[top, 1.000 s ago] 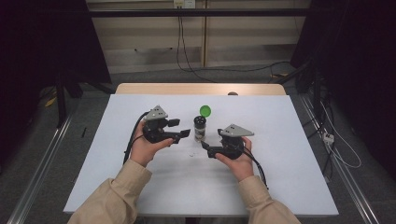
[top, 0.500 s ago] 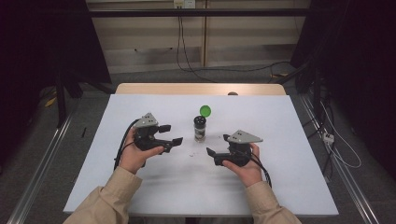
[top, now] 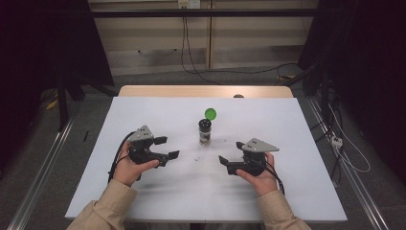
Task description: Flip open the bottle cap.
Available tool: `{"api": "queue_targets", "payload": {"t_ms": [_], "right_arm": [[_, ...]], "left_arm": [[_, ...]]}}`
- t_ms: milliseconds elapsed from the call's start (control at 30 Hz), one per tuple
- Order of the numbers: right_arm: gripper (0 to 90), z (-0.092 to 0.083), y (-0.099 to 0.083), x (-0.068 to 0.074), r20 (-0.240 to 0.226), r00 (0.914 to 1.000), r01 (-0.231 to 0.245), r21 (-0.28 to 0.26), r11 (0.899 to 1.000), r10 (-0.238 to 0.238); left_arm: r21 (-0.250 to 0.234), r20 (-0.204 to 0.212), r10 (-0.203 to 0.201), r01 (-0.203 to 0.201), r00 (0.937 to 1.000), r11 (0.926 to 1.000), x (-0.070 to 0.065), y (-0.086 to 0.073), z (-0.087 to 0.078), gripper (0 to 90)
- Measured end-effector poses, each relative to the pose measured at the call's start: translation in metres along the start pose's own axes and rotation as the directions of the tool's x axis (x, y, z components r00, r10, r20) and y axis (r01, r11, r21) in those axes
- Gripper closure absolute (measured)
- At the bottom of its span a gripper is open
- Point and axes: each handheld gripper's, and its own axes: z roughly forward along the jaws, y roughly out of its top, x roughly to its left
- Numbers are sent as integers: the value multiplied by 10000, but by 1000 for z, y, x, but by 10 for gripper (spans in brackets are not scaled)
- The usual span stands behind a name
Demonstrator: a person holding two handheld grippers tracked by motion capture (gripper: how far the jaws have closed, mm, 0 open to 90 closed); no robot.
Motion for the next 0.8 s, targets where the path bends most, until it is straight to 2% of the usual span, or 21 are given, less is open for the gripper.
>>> {"api": "queue_targets", "payload": {"t_ms": [567,800], "right_arm": [[136,-16,-9,-4,24,9998,-172,8,9999,172],[137,-24,-13,-8,107,9997,-236,-56,9997,237]], "left_arm": [[149,-142,-136,138,9998,9998,4,-25,-21,188],[140,-98,-61,62,9999,9999,5,-32,-29,181]]}}
